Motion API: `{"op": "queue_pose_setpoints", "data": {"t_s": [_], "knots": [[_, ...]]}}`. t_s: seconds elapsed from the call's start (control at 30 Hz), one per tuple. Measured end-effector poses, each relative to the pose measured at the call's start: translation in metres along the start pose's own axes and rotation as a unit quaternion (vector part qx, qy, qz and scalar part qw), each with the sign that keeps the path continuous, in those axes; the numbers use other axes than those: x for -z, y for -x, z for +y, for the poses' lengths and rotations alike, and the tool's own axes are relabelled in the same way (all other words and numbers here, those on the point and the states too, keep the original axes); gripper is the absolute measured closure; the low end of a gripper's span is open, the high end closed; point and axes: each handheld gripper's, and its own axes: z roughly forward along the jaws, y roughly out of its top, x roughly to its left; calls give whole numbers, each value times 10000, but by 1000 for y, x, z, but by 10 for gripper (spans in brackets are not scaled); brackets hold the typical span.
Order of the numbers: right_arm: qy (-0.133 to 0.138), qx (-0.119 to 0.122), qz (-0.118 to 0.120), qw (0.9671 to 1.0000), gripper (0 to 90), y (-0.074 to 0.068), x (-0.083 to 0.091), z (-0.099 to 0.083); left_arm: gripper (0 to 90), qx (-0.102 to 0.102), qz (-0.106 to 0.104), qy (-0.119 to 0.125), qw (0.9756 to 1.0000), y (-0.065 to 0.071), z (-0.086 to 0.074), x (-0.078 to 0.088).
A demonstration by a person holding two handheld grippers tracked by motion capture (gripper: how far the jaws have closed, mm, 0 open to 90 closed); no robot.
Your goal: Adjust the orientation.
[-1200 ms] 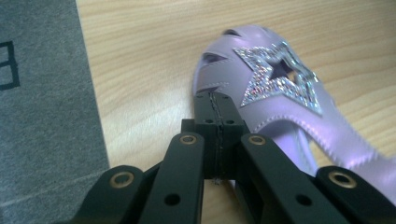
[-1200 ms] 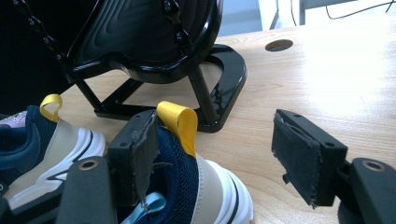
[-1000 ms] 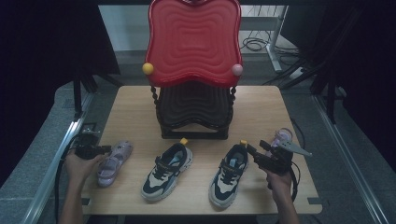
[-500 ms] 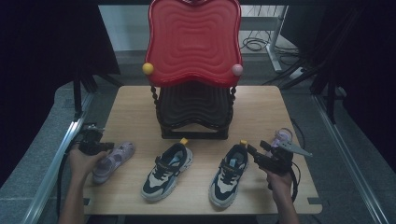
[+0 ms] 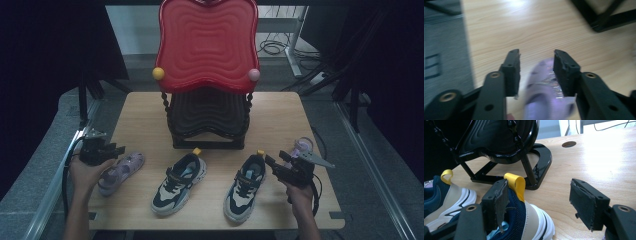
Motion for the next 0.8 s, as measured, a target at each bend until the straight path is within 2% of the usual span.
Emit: {"op": "queue_pose_setpoints", "data": {"t_s": [0.17, 0.23, 0.3, 0.37, 0.43, 0.5, 0.6, 0.63, 0.8], "knots": [[15, 29, 26, 10000, 323, -1, 1, 0, 508, -100, -204, 192, 9996, 19, 0, 10], [14, 23, 16, 10000, 323, 0, 2, 1, 484, -111, -121, 340, 9993, 25, -1, 13], [13, 19, 10, 10000, 323, 0, 3, 0, 389, -125, -40, 424, 9990, 30, -1, 16], [15, 7, 8, 10000, 323, 1, 3, 1, 361, -86, -257, 466, 9985, 34, 0, 17], [14, 12, 9, 10000, 322, 0, 3, 1, 350, -22, -547, 504, 9972, 36, 0, 16], [7, 23, 24, 10000, 323, 0, 2, 0, 332, 30, -746, 527, 9958, 39, 1, 14], [2, 33, 32, 10000, 323, -1, 3, 1, 307, 189, -1014, 728, 9920, 40, -1, 11], [3, 27, 29, 10000, 322, -1, 3, 1, 300, 233, -1059, 741, 9913, 41, -2, 10], [30, 67, 30, 10000, 322, -3, 4, 1, 276, 239, -1005, 673, 9924, 40, -7, 5]]}}
